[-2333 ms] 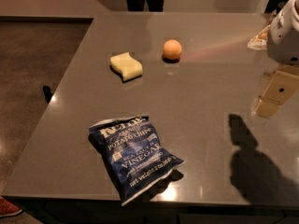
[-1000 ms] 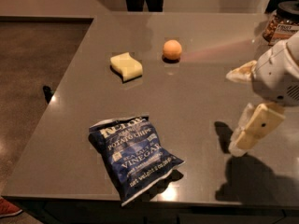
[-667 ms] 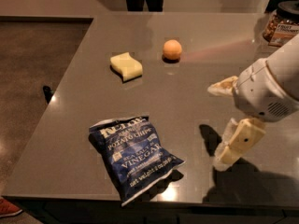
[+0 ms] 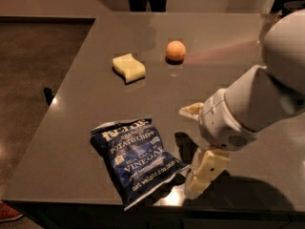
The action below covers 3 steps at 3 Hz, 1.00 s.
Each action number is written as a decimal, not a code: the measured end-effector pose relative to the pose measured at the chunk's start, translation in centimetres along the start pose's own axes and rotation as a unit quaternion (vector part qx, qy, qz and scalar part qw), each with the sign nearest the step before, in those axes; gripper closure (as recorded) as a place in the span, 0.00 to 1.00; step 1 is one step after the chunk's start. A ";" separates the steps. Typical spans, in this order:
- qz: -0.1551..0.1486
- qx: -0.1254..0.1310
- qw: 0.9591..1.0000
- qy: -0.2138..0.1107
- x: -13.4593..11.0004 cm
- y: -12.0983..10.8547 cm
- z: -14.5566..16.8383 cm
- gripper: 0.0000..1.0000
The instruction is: Move blue chip bag near orange
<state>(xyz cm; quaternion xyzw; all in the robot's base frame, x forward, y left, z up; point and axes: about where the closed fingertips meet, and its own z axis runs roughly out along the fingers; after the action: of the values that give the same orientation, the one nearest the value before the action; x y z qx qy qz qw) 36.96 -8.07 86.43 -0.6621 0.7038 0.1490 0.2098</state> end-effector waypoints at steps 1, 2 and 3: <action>-0.011 -0.004 1.000 0.009 -0.9 0.7 2.6 0.00; -0.013 -0.003 1.000 0.015 -1.6 1.3 3.9 0.00; 0.000 -0.001 1.000 0.023 -2.1 1.5 4.6 0.23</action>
Offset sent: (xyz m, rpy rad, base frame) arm -0.0127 0.0484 -0.0377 -0.0463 -0.0045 0.0235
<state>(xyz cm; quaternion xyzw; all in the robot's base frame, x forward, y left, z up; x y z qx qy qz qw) 36.01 -3.93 83.40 -0.6656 0.7082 0.1348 0.1928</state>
